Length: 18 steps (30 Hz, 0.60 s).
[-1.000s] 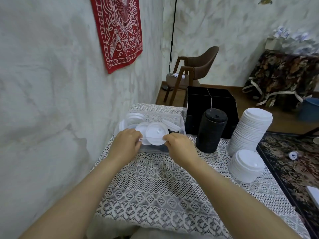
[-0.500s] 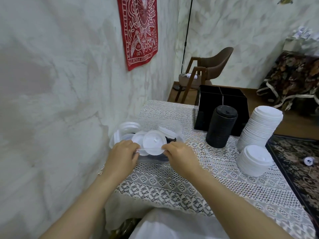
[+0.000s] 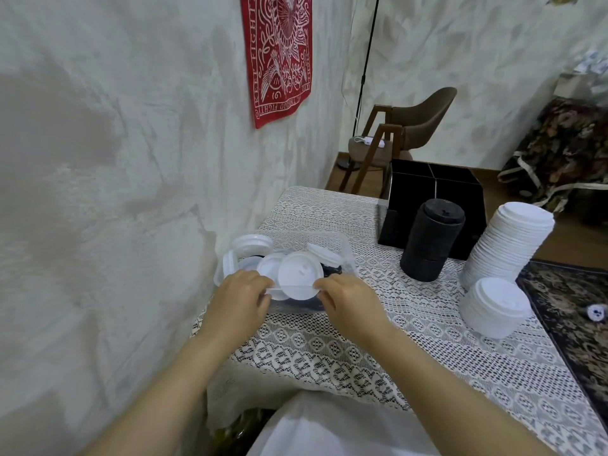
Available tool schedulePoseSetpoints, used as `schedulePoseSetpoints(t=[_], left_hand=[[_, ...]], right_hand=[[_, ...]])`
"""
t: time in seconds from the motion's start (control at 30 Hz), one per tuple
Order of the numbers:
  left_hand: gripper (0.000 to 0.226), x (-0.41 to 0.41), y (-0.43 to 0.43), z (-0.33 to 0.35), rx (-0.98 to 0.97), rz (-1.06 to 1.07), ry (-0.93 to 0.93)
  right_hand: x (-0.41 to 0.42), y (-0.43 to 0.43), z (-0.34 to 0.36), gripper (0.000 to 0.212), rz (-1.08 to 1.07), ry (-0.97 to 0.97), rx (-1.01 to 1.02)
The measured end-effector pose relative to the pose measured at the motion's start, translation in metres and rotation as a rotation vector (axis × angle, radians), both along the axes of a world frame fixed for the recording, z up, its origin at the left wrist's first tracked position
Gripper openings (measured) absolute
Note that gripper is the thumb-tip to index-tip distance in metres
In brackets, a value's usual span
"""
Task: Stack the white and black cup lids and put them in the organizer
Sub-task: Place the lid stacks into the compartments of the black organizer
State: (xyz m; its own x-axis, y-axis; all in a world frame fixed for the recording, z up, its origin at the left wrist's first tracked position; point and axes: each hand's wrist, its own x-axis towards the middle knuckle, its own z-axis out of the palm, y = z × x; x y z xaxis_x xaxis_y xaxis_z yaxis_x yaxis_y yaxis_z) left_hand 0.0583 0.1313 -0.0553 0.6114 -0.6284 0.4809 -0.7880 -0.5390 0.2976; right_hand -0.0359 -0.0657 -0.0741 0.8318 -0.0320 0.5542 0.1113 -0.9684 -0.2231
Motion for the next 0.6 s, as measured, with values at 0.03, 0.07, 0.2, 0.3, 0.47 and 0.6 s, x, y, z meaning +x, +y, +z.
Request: schedulePoseSetpoints(t=[0.03,0.07,0.2,0.3,0.47,0.6], left_hand=[[0.006,-0.001,0.0,0.002,-0.007,-0.002,-0.001],[0.017,-0.001,0.001,0.006,-0.013,0.009,0.009],[0.05,0.011,-0.002,0.023,-0.047,0.12,0.083],[0.058,0.031,-0.01,0.034,0.041,0.223,0.245],[0.089,0.052,-0.029,0.042,0.399,0.291,0.359],[0.092,0.06,-0.035,0.042,0.536,0.325,0.346]], right_hand=[[-0.001,0.001,0.003,0.02,0.006,0.02,0.017],[-0.003,0.002,0.008,0.026,0.007,0.046,0.044],[0.009,0.003,0.039,0.046,-0.064,0.176,0.171],[0.036,-0.005,0.056,0.067,-0.1,0.381,0.215],[0.07,-0.012,0.056,0.102,-0.125,0.71,0.191],[0.084,-0.01,0.052,0.108,-0.161,0.878,0.187]])
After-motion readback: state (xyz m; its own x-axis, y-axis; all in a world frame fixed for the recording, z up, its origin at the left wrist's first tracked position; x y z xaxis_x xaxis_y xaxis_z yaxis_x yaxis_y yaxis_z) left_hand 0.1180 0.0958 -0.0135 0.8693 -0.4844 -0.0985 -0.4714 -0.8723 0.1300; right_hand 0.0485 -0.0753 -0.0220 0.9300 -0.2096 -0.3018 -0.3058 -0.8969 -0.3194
